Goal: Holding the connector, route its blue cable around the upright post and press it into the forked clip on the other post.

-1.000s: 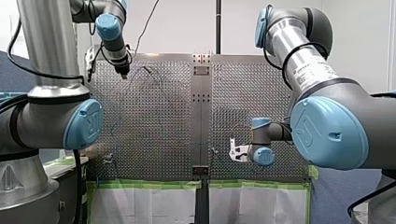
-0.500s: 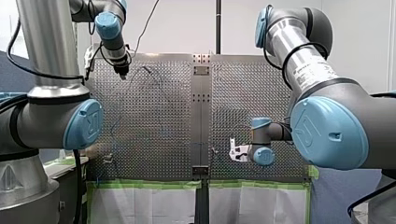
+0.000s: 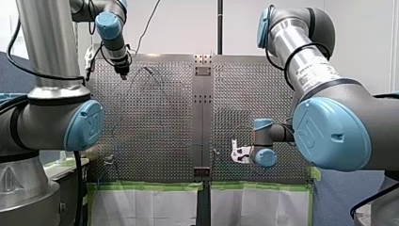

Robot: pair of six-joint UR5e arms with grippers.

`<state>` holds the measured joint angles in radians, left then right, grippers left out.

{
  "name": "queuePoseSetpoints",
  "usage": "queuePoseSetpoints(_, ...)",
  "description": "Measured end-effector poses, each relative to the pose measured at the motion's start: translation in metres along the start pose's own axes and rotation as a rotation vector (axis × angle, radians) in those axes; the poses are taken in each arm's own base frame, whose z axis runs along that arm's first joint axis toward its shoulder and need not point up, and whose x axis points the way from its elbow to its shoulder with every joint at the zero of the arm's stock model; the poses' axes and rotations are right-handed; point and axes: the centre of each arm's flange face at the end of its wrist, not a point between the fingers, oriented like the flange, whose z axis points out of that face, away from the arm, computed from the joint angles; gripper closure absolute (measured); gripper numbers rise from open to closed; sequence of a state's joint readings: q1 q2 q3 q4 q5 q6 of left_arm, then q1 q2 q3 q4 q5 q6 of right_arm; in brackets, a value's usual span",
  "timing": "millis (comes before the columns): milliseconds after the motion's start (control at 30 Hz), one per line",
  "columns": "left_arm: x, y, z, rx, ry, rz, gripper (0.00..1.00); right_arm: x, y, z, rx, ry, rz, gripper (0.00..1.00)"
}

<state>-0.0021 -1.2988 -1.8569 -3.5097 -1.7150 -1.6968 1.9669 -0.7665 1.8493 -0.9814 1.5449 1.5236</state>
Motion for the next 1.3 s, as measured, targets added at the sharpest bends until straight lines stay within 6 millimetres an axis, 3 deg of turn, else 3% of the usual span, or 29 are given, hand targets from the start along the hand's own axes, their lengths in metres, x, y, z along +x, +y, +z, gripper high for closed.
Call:
queuePoseSetpoints(333,-0.012,0.009,0.001,-0.062,-0.102,-0.076,0.0,0.0,0.0,0.0,0.0,0.002,0.002,0.99)
queuePoseSetpoints(967,0.018,-0.01,0.071,0.08,-0.069,-0.2,0.0,0.0,-0.008,-0.002,0.013,-0.012,0.0,0.99)
queuePoseSetpoints(1300,0.01,-0.02,0.083,0.177,-0.118,-0.278,0.0,-0.001,-0.016,-0.004,0.027,-0.021,-0.002,0.99)
